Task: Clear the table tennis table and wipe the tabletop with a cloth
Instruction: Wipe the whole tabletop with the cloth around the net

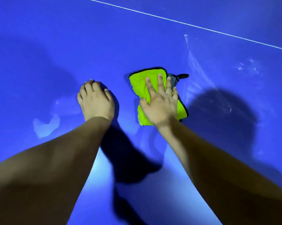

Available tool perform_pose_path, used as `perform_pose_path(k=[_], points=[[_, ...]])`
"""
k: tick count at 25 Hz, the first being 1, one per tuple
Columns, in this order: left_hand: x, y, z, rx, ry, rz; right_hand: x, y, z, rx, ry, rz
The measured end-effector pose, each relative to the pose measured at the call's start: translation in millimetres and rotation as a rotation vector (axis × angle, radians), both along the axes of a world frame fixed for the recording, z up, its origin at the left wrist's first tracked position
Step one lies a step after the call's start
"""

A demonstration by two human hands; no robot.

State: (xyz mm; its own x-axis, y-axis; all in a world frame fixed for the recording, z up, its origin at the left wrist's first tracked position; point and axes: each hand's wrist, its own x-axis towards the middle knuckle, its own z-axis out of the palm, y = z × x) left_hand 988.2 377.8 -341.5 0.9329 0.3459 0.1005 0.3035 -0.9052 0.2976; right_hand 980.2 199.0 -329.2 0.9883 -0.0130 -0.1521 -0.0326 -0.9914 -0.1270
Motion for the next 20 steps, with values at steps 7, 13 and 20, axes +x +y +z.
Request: perform_pose_path(k=[7,13,20], points=[[-49.0,1.9,22.2,-0.208,-0.264,-0.138,-135.3,32.9,-0.9,-0.037,0.022,0.018],[-142.8,39.1,28.1,-0.270,-0.270,-0.187,-239.5,58.0,0.1,-0.050,-0.016,0.068],[-223.4,30.5,31.4,-0.250,-0.066,-0.151,-331.4,44.6,14.5,-0.030,0.040,0.217]])
